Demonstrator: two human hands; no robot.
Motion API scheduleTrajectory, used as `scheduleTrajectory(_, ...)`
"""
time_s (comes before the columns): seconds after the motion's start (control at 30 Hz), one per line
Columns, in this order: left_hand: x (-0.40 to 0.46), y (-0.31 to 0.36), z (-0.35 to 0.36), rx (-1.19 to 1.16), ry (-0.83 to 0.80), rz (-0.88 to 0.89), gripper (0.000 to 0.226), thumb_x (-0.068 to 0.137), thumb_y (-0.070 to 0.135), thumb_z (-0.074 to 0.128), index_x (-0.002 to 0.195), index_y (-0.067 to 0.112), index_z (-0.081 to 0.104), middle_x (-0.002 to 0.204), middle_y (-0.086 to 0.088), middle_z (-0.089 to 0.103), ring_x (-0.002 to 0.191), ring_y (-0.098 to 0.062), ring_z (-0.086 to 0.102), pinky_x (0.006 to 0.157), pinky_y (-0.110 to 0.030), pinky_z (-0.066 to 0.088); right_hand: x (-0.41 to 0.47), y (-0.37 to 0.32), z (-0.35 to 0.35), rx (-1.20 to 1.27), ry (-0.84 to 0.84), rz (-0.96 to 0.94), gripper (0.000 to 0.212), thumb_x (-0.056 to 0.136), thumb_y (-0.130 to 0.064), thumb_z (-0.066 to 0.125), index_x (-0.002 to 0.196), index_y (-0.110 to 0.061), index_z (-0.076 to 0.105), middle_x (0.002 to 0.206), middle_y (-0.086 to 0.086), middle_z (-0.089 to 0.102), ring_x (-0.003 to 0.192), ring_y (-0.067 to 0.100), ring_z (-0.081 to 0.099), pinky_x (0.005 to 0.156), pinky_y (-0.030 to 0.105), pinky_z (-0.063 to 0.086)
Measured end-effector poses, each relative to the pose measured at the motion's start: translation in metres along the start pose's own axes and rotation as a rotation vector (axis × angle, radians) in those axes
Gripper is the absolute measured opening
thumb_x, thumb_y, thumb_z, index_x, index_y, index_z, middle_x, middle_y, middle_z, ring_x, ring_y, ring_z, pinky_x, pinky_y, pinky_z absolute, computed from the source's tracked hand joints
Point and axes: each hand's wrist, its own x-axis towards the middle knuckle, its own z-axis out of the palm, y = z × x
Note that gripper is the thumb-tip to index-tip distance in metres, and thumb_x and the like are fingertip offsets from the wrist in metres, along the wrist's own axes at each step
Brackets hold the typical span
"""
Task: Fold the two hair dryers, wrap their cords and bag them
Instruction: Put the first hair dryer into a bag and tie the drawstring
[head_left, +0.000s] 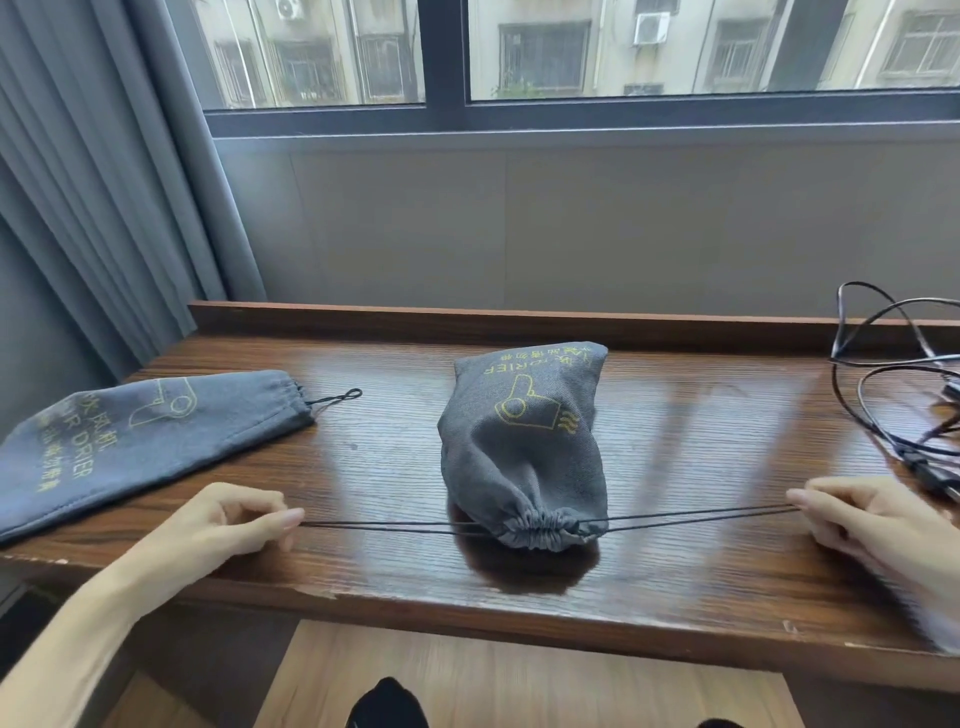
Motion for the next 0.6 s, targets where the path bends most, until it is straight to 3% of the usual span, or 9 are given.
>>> scheduleTrajectory(0.1, 0.007, 0.017, 0.011, 0.186, 0.044, 0.11, 0.045, 0.082, 0.062, 0.059, 0.072, 0.02, 0.073, 0.068, 0.008, 0.062, 0.068, -0.005, 0.054, 0.07, -0.024, 0.042, 0.004, -0.031, 0.014, -0.214, -0.08, -0.054, 0.069, 0.069, -0.086, 0.046, 0.057, -0.019, 0.059, 0.055, -0.001, 0.056, 0.049, 0.008, 0.046, 0.054, 0.029, 0.037)
scheduleTrajectory(0.17, 0.012, 0.024, 0.022, 0.336, 0.032, 0.161, 0.036, 0.083, 0.063, 0.056, 0.08, 0.033, 0.075, 0.084, 0.013, 0.067, 0.088, -0.005, 0.058, 0.084, -0.027, 0.044, 0.009, -0.035, 0.026, -0.349, -0.053, -0.12, 0.065, 0.064, -0.092, 0.037, 0.073, -0.036, 0.069, 0.069, -0.012, 0.064, 0.062, 0.005, 0.056, 0.06, 0.017, 0.04)
scheduleTrajectory(0.23, 0.017, 0.03, 0.034, 0.491, 0.05, 0.21, 0.046, 0.078, 0.075, 0.048, 0.097, 0.039, 0.071, 0.098, 0.021, 0.063, 0.101, 0.001, 0.052, 0.09, -0.022, 0.04, 0.006, -0.048, 0.032, -0.438, -0.022, -0.175, 0.059, 0.063, -0.091, 0.036, 0.091, -0.046, 0.064, 0.081, -0.016, 0.061, 0.087, 0.0, 0.055, 0.073, 0.017, 0.041)
scheduleTrajectory(0.33, 0.018, 0.045, 0.056, 0.459, 0.114, 0.306, 0.026, 0.084, 0.053, 0.055, 0.103, 0.039, 0.067, 0.106, 0.028, 0.058, 0.11, 0.008, 0.047, 0.097, -0.021, 0.036, 0.005, -0.063, 0.044, -0.439, 0.106, -0.325, 0.058, 0.073, -0.08, 0.038, 0.108, -0.038, 0.059, 0.097, -0.025, 0.056, 0.103, -0.006, 0.049, 0.083, 0.022, 0.039)
scheduleTrajectory(0.4, 0.014, 0.064, 0.077, 0.38, 0.114, 0.371, 0.023, 0.085, 0.052, 0.053, 0.09, 0.036, 0.069, 0.098, 0.026, 0.062, 0.104, 0.008, 0.051, 0.092, -0.015, 0.033, -0.004, -0.085, 0.062, -0.387, 0.086, -0.445, 0.054, 0.079, -0.077, 0.039, 0.101, -0.034, 0.063, 0.097, -0.024, 0.058, 0.101, -0.003, 0.052, 0.086, 0.016, 0.038)
scheduleTrajectory(0.5, 0.014, 0.084, 0.108, 0.404, 0.051, 0.4, 0.044, 0.079, 0.07, 0.052, 0.081, 0.028, 0.066, 0.087, 0.018, 0.064, 0.09, 0.004, 0.053, 0.086, -0.015, 0.033, -0.011, -0.103, 0.105, -0.479, -0.084, -0.555, 0.05, 0.08, -0.076, 0.042, 0.096, -0.032, 0.062, 0.097, -0.022, 0.058, 0.099, 0.0, 0.051, 0.088, 0.017, 0.035)
scheduleTrajectory(0.6, 0.017, 0.096, 0.126, 0.401, 0.046, 0.405, 0.05, 0.079, 0.069, 0.05, 0.07, 0.02, 0.055, 0.072, 0.011, 0.057, 0.075, -0.004, 0.05, 0.076, -0.016, 0.034, -0.004, -0.1, 0.131, -0.561, -0.033, -0.573, 0.042, 0.079, -0.071, 0.044, 0.086, -0.032, 0.057, 0.089, -0.018, 0.056, 0.089, 0.006, 0.053, 0.079, 0.018, 0.029)
